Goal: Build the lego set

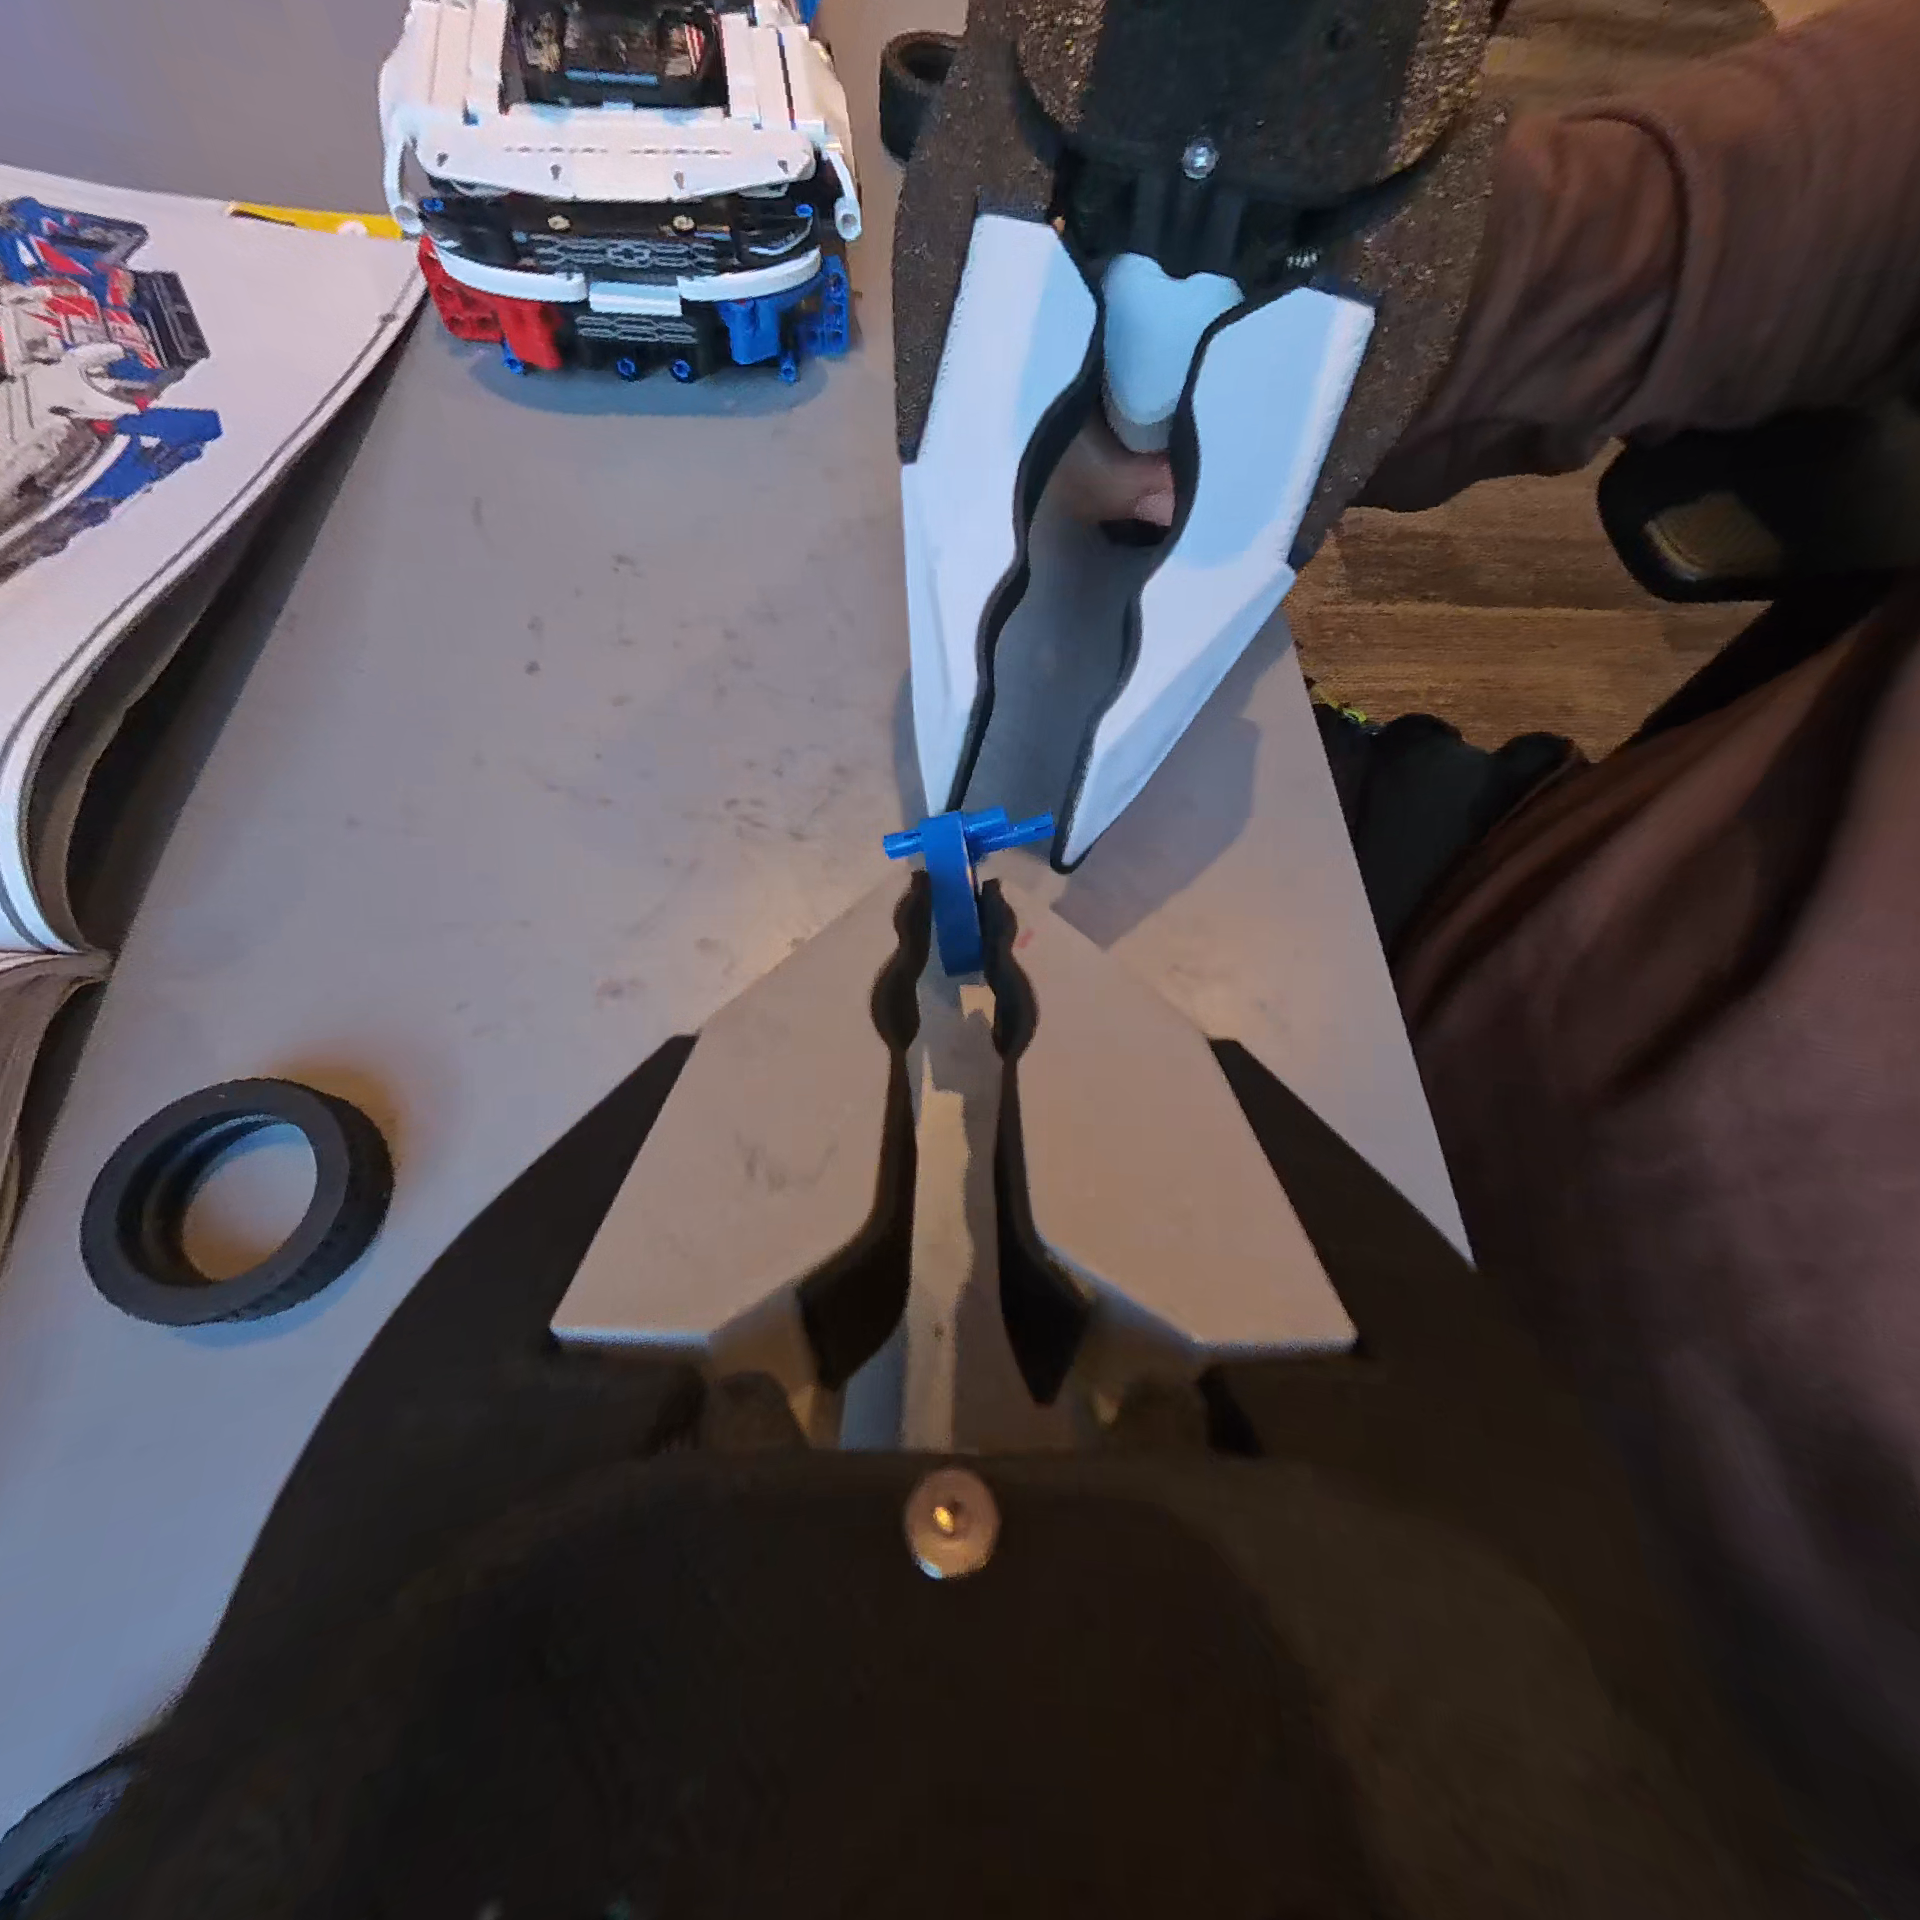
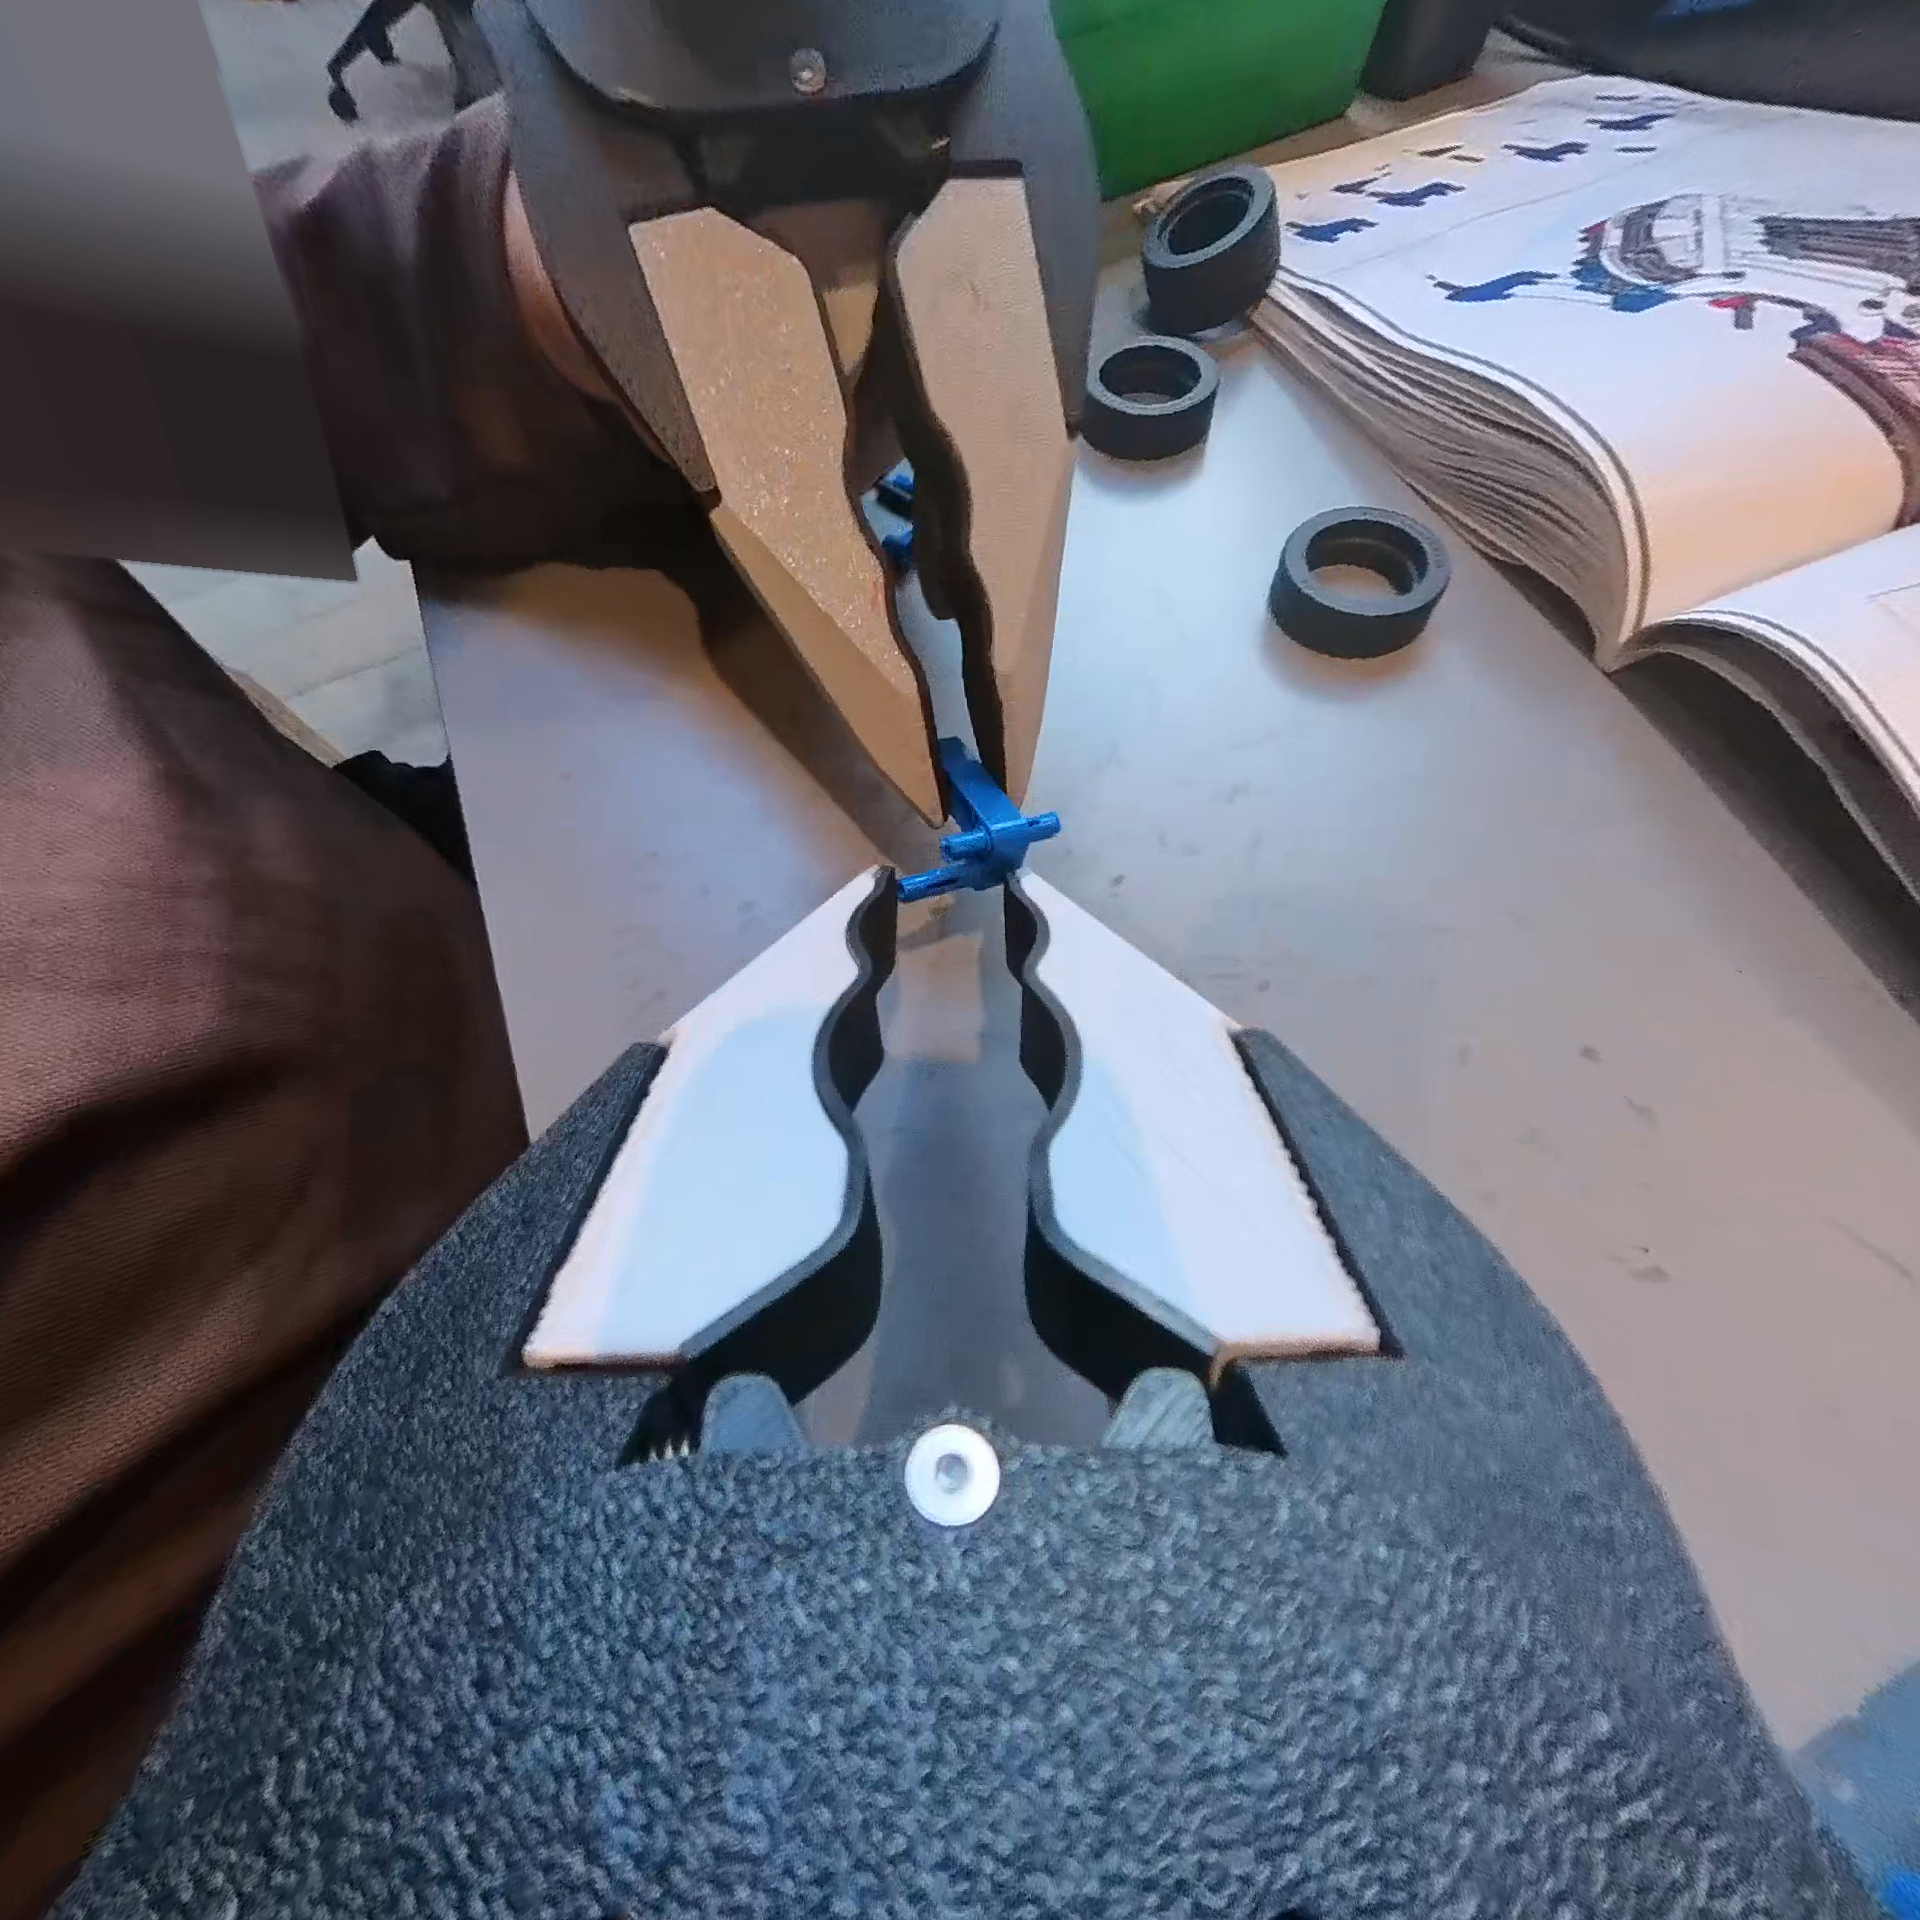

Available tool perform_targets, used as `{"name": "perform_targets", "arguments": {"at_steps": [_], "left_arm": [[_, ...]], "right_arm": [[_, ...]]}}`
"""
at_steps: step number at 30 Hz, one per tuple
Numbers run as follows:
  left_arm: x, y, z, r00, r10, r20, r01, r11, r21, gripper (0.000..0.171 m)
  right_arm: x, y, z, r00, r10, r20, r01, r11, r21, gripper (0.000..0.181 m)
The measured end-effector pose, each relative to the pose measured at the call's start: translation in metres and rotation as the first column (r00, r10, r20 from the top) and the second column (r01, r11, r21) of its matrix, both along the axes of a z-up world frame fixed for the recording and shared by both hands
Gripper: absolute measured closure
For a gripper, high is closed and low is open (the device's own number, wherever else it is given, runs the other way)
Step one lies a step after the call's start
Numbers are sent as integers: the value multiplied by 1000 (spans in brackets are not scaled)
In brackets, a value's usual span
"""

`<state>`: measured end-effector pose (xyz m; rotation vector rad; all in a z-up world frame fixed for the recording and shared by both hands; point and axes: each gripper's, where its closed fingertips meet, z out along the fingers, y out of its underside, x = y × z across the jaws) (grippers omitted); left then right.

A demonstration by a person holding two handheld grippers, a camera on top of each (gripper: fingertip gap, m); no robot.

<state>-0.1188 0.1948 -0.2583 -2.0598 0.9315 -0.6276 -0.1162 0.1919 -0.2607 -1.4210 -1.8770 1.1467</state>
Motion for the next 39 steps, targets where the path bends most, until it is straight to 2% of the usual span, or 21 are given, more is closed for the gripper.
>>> {"name": "perform_targets", "arguments": {"at_steps": [3,6,9,18,24,29,39], "left_arm": [[-1,0,-5,1000,10,1,-10,999,-41,165],[-4,2,-17,998,31,-53,-35,996,-78,166],[-6,4,-21,993,43,-114,-49,998,-50,166],[-11,9,-12,990,87,-112,-87,996,0,167],[-12,12,-10,987,107,-116,-105,994,19,166],[-11,14,-4,990,129,-63,-129,992,15,167],[-19,17,-14,982,168,-91,-171,985,-26,167]], "right_arm": [[-1,-1,-7,1000,1,31,-2,999,42,162],[-3,0,-20,996,-14,84,4,993,120,160],[-4,0,-26,993,-12,118,-6,988,155,156],[-10,6,-17,997,-52,64,44,992,115,157],[-15,5,-23,994,-56,97,41,987,153,160],[-21,0,-25,993,-35,109,19,989,144,161],[-25,-1,-22,995,-29,96,17,993,119,161]]}}
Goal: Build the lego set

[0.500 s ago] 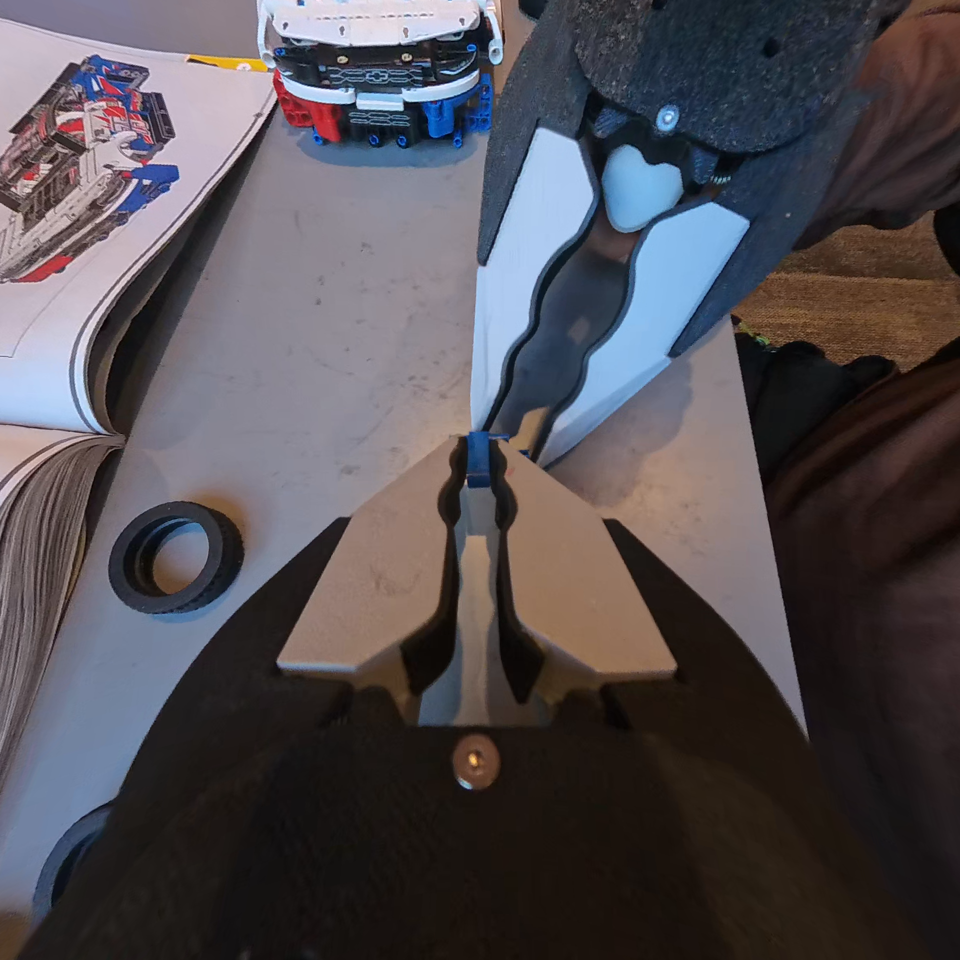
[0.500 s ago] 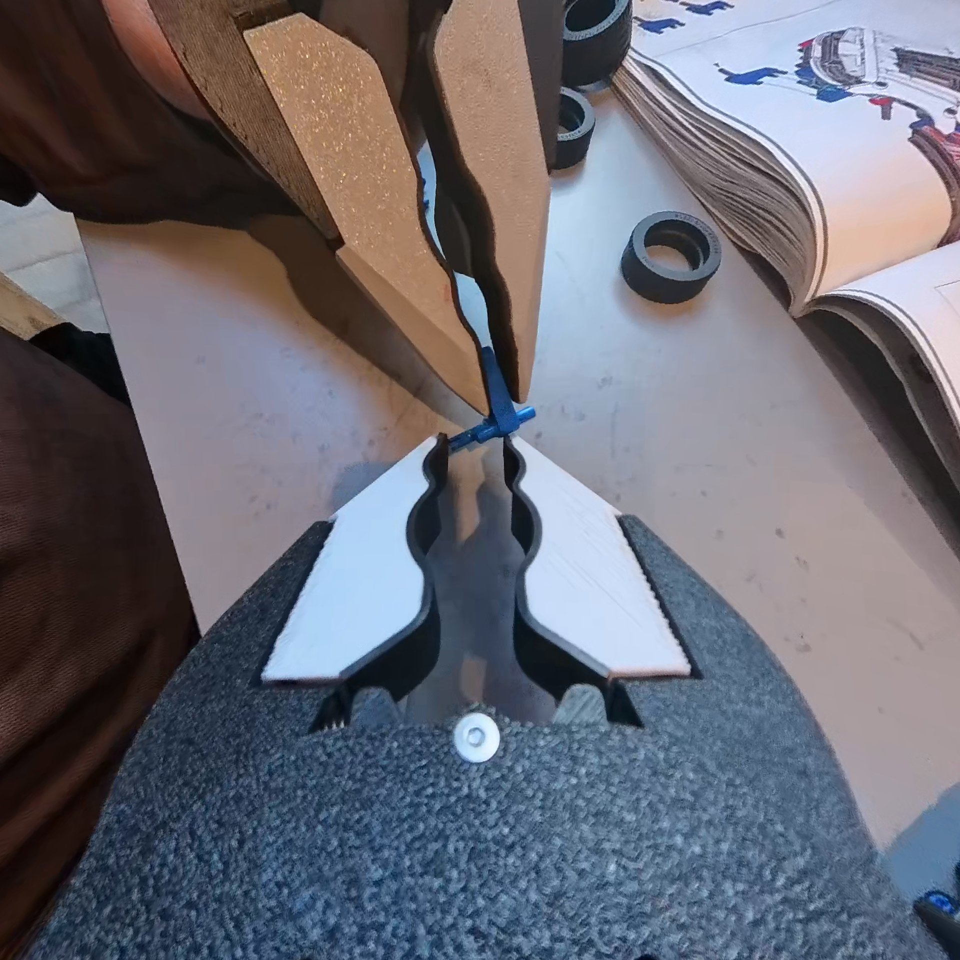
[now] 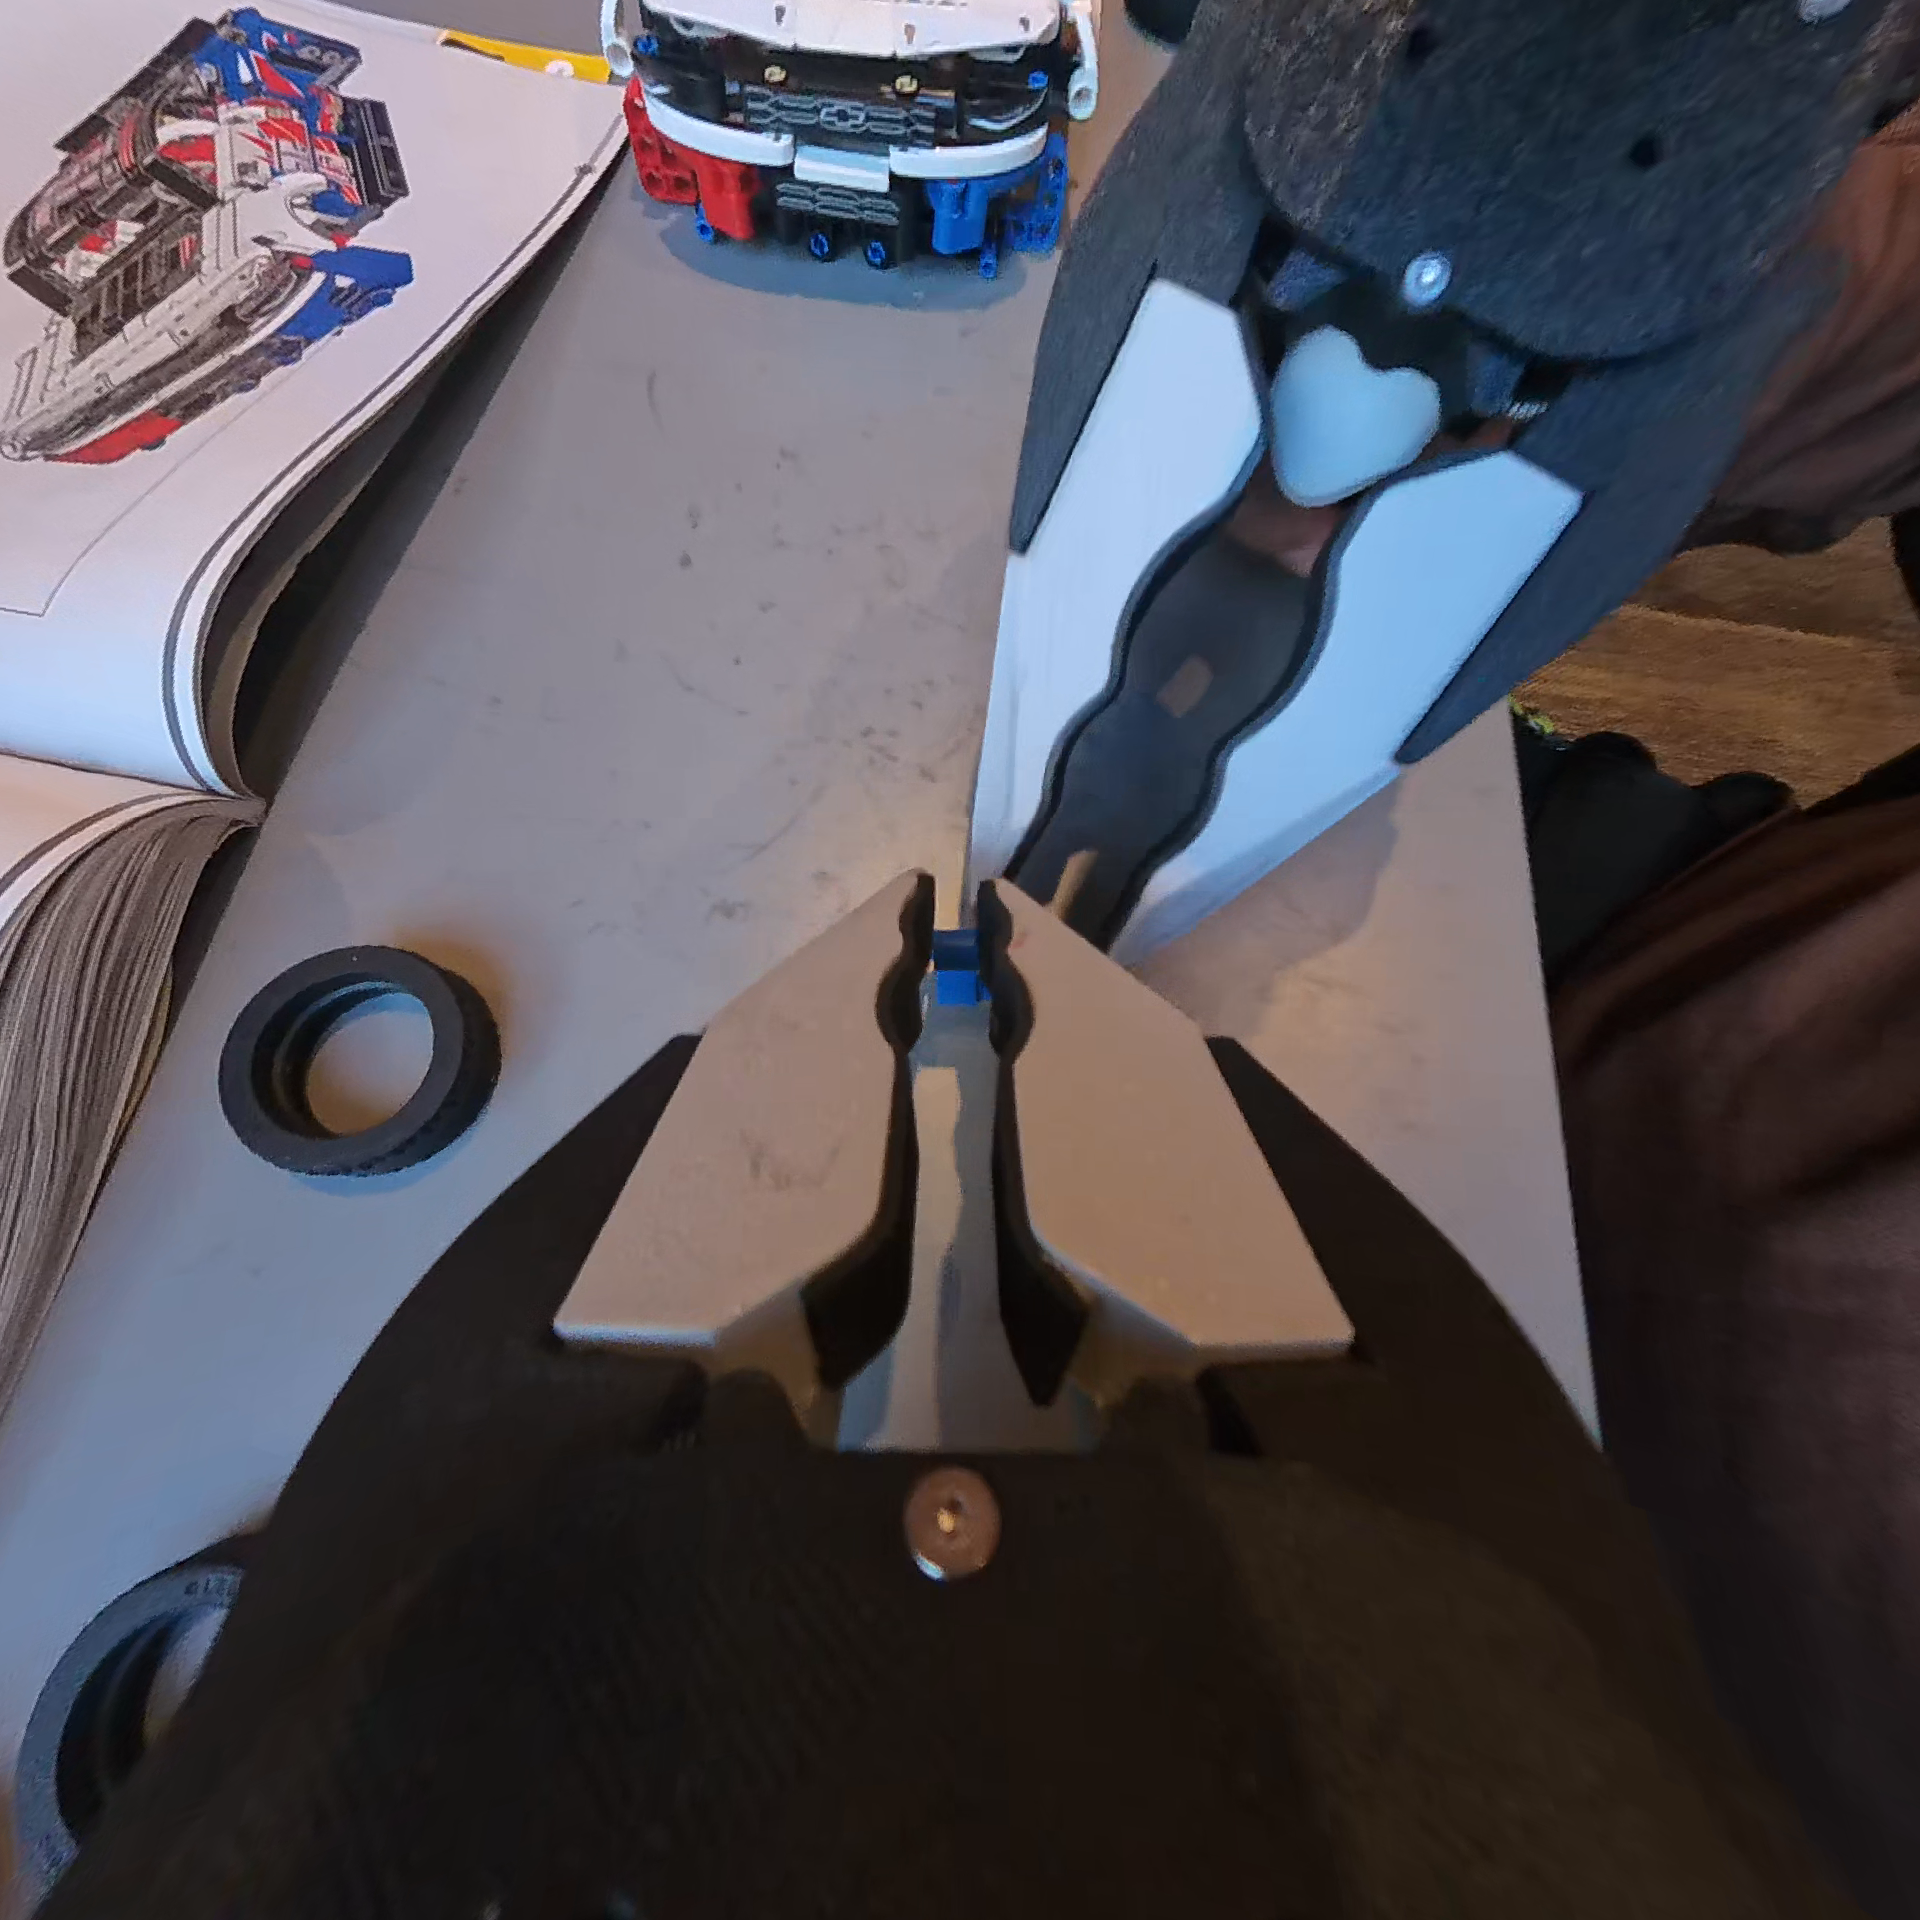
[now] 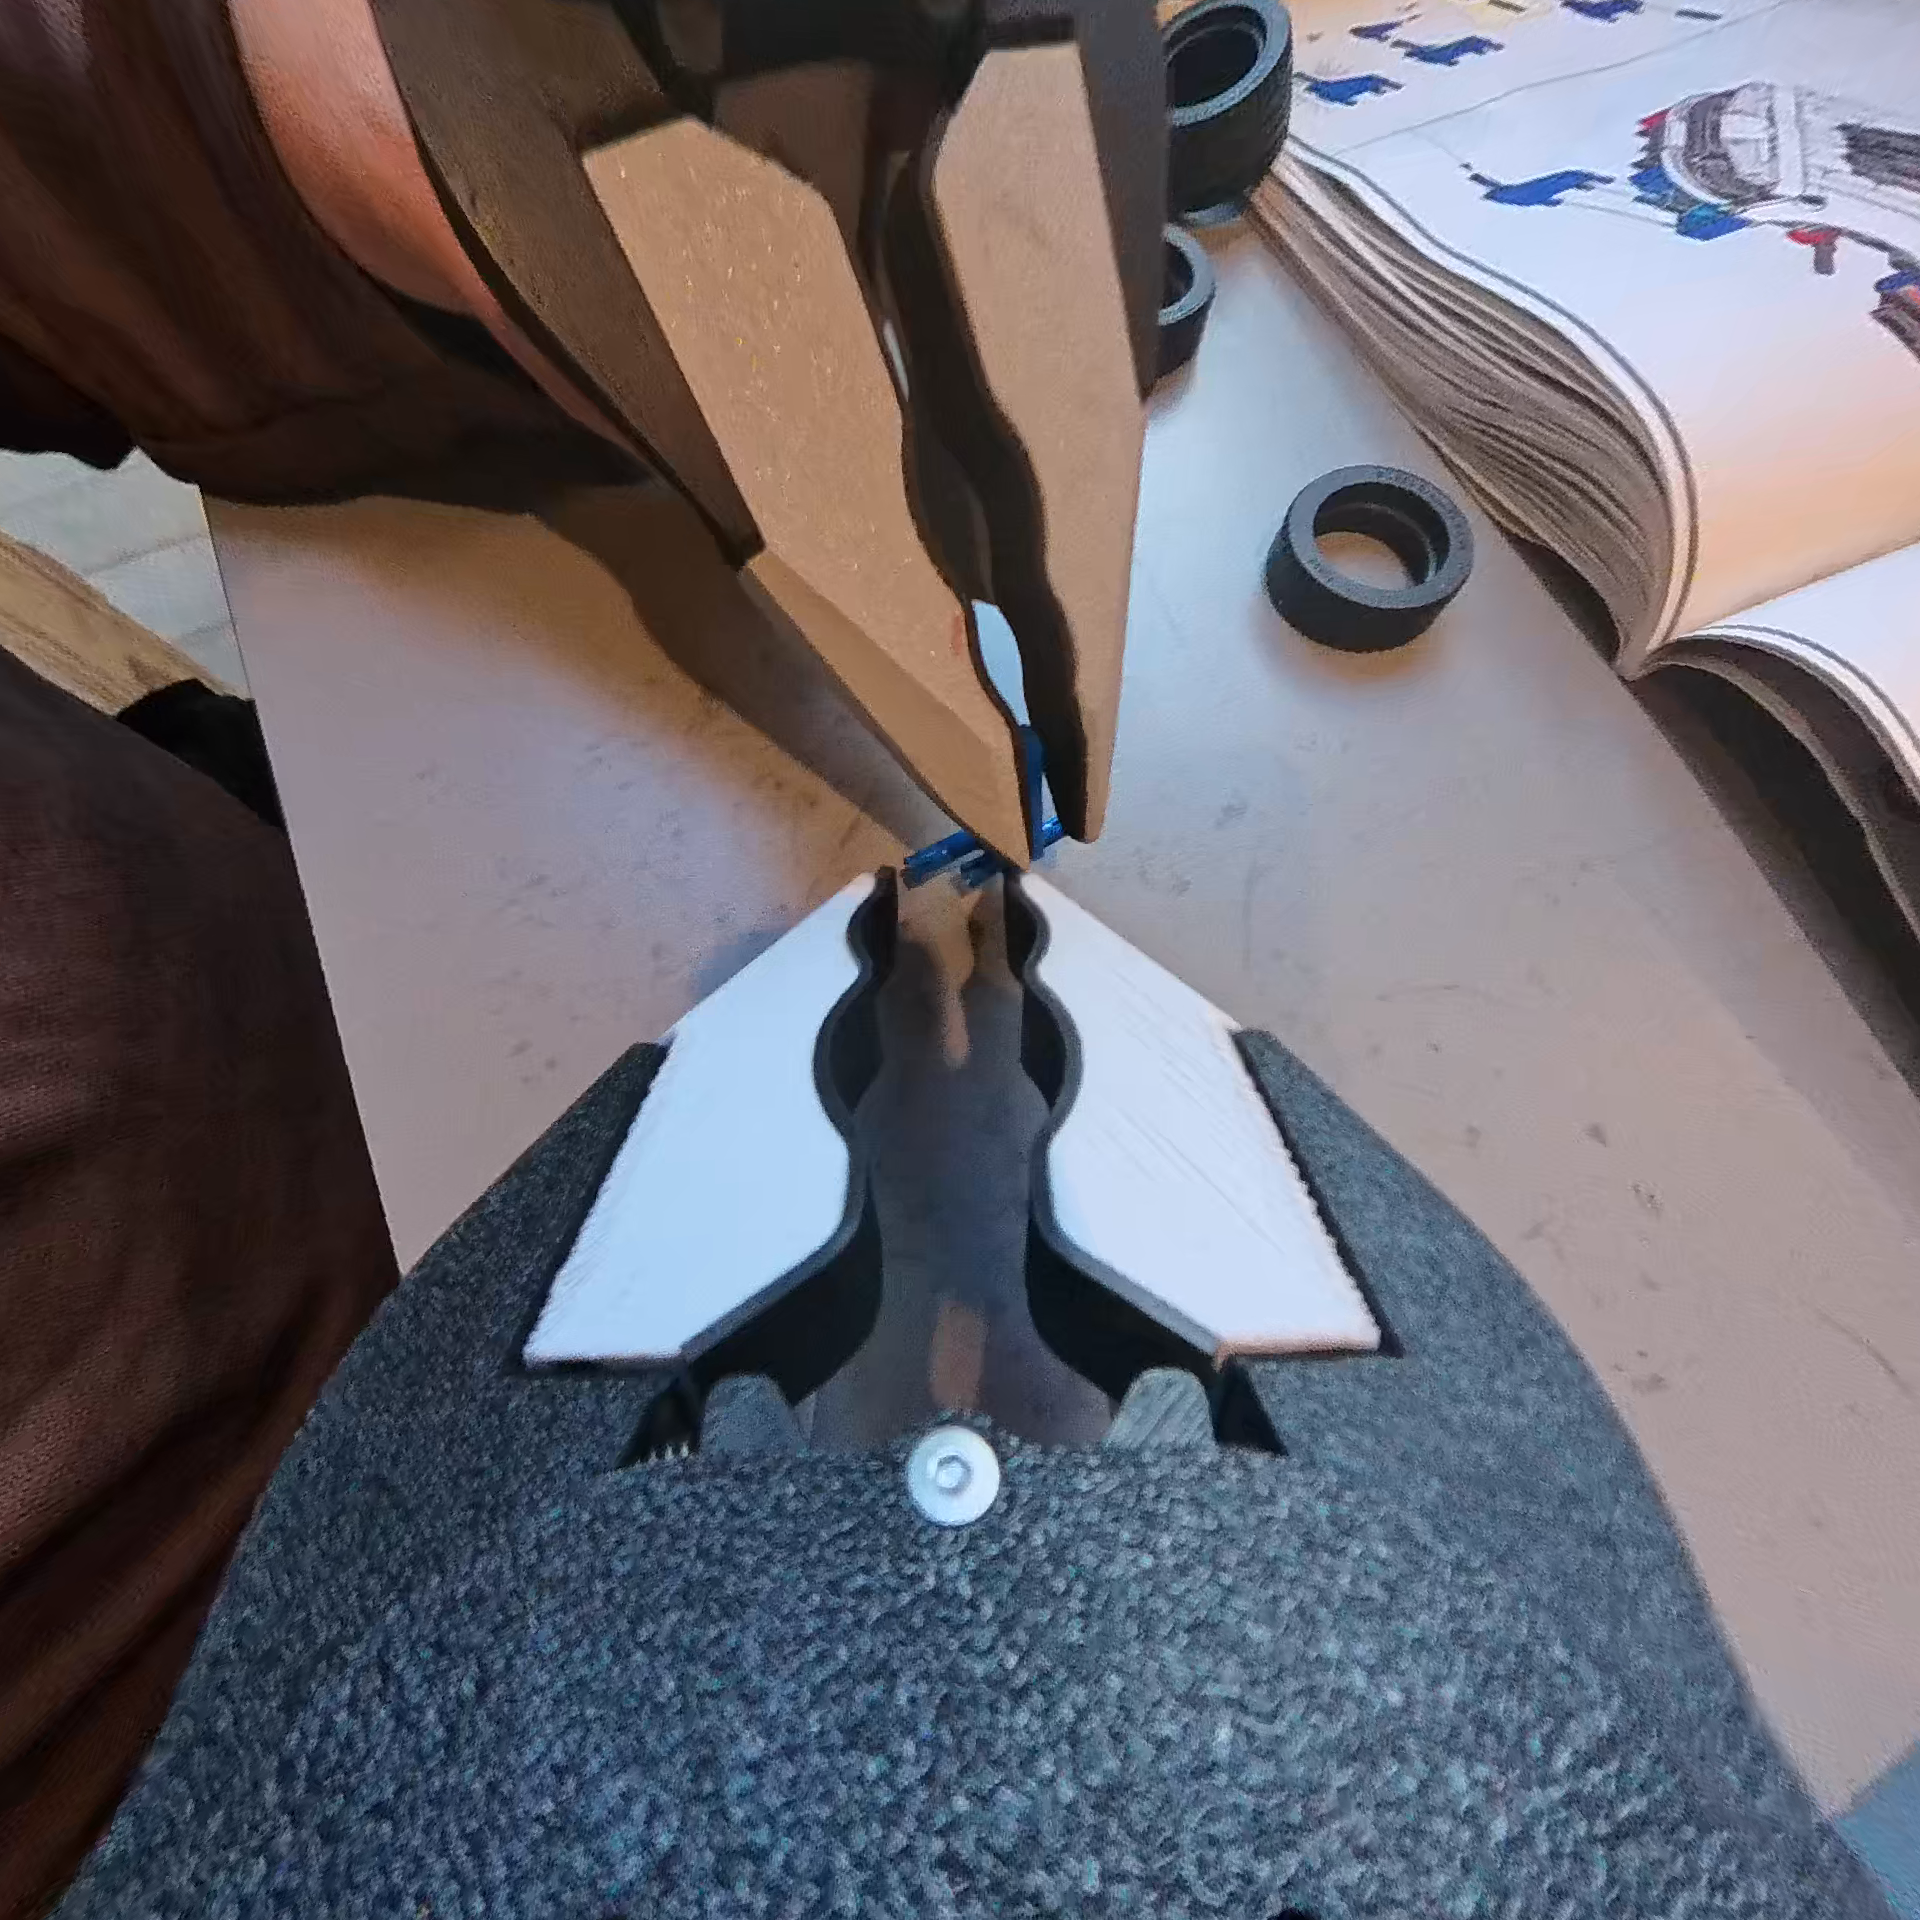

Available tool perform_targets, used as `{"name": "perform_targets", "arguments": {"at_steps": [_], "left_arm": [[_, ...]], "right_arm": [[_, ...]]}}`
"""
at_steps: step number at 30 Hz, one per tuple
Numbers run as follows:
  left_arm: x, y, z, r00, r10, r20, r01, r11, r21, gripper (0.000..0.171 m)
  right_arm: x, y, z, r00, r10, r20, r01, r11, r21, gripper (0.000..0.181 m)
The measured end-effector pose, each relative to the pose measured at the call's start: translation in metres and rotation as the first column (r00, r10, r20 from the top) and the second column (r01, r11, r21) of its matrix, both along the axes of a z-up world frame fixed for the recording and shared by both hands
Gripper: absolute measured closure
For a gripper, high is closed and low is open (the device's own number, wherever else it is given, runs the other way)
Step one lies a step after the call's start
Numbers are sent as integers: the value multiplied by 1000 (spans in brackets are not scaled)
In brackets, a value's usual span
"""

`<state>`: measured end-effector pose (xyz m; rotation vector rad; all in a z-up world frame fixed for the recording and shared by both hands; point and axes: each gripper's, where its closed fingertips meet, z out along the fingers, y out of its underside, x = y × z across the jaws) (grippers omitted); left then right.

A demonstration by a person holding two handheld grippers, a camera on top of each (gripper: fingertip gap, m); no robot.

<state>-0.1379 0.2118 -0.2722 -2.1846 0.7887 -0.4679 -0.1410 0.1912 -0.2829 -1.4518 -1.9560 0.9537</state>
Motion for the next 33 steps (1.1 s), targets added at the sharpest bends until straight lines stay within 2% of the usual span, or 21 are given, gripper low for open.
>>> {"name": "perform_targets", "arguments": {"at_steps": [4,8,13,16,19,23,27,33], "left_arm": [[-1,1,0,999,-1,-33,2,1000,26,167],[-1,-3,-9,998,-18,-60,18,1000,-7,167],[2,-5,-18,993,-44,-110,42,999,-18,167],[0,-4,-20,990,-36,-133,35,999,-14,158],[-1,-5,-12,993,-20,-113,22,1000,19,149],[-14,-11,4,989,56,-135,-42,994,100,133],[-42,-29,28,975,182,-125,-155,968,198,133],[-87,-71,39,948,308,-78,-293,943,158,134]], "right_arm": [[0,3,6,999,-16,-33,15,1000,-15,159],[0,3,8,999,-18,-47,17,1000,-22,159],[1,1,3,1000,0,-19,0,1000,-9,159],[1,2,8,998,-8,-56,8,1000,4,159],[1,5,14,995,-27,-93,26,1000,-11,158],[1,8,17,993,-42,-109,40,999,-21,158],[1,7,18,993,-39,-115,37,999,-16,158],[1,5,17,993,-30,-116,29,1000,-8,158]]}}
